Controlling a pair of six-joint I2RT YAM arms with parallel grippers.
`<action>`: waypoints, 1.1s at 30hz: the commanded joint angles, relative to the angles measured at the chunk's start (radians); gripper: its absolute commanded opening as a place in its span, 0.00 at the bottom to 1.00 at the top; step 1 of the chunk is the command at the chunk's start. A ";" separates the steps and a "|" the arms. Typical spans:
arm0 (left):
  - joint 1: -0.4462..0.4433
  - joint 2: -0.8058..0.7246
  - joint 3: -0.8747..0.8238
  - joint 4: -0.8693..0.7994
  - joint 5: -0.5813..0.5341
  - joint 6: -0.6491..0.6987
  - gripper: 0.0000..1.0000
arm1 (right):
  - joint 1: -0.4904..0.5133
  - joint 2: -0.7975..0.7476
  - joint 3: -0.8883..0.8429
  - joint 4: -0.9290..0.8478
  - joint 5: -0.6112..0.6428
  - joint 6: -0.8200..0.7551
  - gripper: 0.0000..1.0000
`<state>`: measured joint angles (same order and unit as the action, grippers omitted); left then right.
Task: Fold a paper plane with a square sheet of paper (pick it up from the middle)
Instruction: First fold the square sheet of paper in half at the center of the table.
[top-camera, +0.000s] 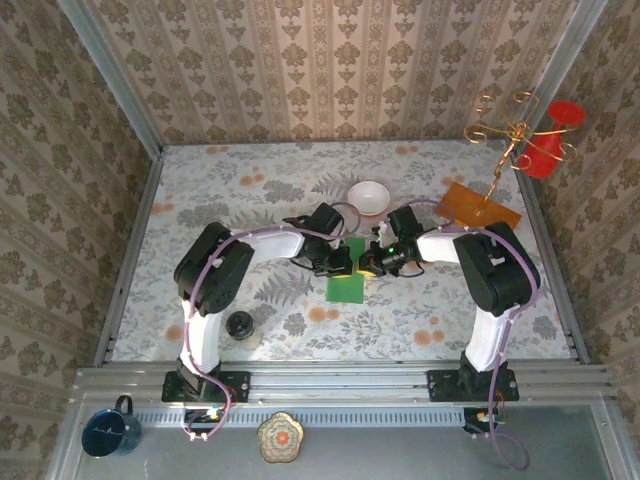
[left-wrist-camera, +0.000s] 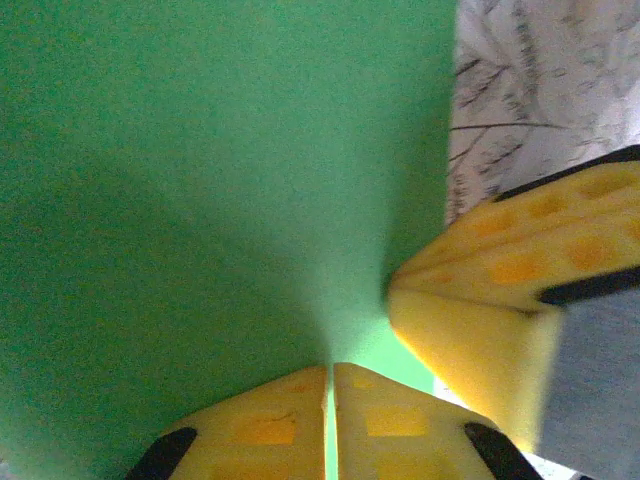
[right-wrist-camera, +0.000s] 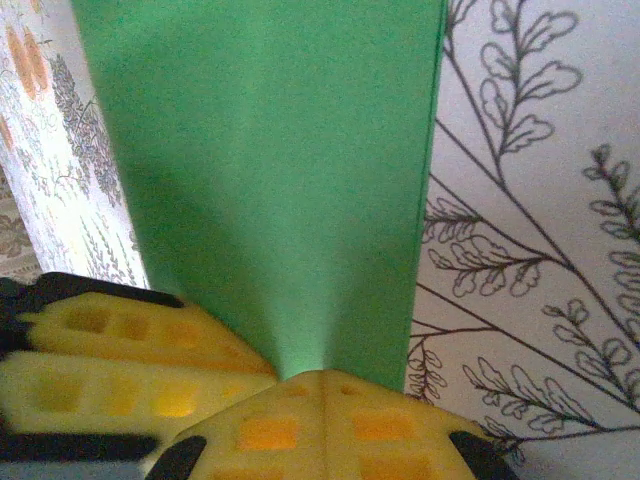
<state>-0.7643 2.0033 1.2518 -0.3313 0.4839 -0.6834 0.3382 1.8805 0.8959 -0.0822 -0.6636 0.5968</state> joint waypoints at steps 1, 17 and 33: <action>0.005 0.001 0.039 -0.008 0.054 0.015 0.11 | 0.004 0.135 -0.069 -0.161 0.260 -0.023 0.06; 0.078 0.011 -0.071 0.016 0.082 0.060 0.10 | 0.004 0.176 -0.067 -0.180 0.287 -0.017 0.06; 0.227 -0.190 -0.196 0.032 0.139 0.107 0.12 | 0.004 0.184 -0.060 -0.195 0.297 -0.008 0.06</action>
<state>-0.5007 1.8549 1.0344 -0.2985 0.6125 -0.5751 0.3344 1.8961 0.9138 -0.1135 -0.6735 0.5938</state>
